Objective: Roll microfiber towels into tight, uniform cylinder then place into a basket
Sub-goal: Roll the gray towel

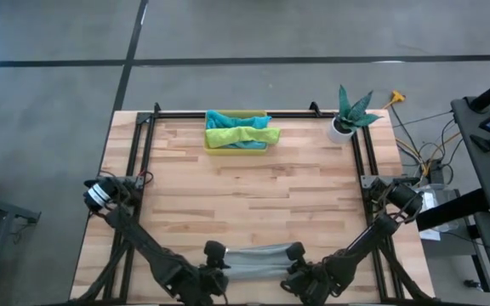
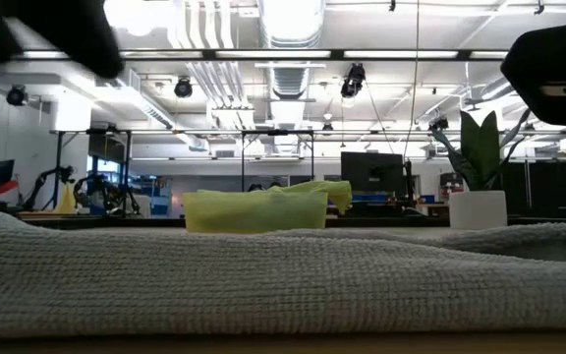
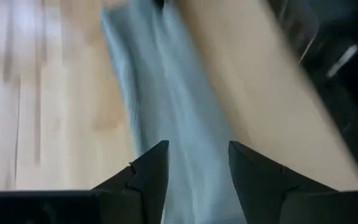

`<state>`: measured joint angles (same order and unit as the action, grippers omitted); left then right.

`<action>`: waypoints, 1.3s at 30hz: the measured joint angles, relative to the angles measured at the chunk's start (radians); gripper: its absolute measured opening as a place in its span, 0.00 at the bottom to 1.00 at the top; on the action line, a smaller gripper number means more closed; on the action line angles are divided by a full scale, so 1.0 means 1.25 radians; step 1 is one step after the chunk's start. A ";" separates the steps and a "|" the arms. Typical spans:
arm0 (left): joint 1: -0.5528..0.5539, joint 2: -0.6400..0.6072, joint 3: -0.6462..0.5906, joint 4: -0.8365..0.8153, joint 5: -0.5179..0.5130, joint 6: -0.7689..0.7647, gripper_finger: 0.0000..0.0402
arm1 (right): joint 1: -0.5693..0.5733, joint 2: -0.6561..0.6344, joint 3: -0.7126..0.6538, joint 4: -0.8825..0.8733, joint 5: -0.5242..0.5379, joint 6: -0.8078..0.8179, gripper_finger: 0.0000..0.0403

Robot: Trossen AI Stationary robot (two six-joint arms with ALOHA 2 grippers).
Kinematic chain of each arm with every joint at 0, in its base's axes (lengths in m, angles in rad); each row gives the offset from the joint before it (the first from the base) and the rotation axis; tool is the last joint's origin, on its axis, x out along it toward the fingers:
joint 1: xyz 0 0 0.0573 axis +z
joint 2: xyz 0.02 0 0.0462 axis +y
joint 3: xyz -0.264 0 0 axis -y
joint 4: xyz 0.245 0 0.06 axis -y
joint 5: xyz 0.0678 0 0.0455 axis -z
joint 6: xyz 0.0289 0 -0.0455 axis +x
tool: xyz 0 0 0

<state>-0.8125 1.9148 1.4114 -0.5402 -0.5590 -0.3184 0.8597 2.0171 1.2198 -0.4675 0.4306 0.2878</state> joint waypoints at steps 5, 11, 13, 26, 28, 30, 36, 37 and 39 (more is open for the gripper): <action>-0.002 0.023 -0.039 0.258 0.114 0.223 0.37 | 0.000 0.000 0.000 0.001 0.011 -0.001 0.08; 0.002 0.079 -0.072 0.327 0.151 0.304 0.32 | 0.000 -0.002 0.000 0.005 0.026 -0.001 0.13; 0.004 0.090 -0.075 0.317 0.126 0.303 0.30 | 0.000 -0.002 0.000 0.006 0.028 -0.003 0.15; 0.010 0.105 -0.054 0.183 -0.002 0.238 0.26 | -0.001 -0.002 0.000 0.021 0.030 -0.002 0.15; 0.016 0.105 -0.035 0.138 0.014 0.175 0.27 | -0.001 -0.002 0.001 0.021 0.030 -0.002 0.15; 0.019 0.105 -0.007 0.073 0.041 0.121 0.28 | -0.001 -0.002 0.001 0.021 0.031 -0.002 0.15; 0.030 0.105 0.136 -0.156 0.141 -0.024 0.30 | -0.001 -0.003 0.001 0.021 0.033 -0.002 0.15; 0.034 0.105 0.167 -0.178 0.178 -0.042 0.30 | -0.001 -0.003 0.001 0.022 0.033 -0.002 0.15; 0.040 0.105 0.228 -0.205 0.246 -0.055 0.28 | -0.001 -0.003 0.001 0.022 0.033 -0.002 0.15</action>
<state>-0.7622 2.0457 1.6966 -0.7959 -0.2512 -0.3873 0.8585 2.0132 1.2209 -0.4404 0.4721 0.2848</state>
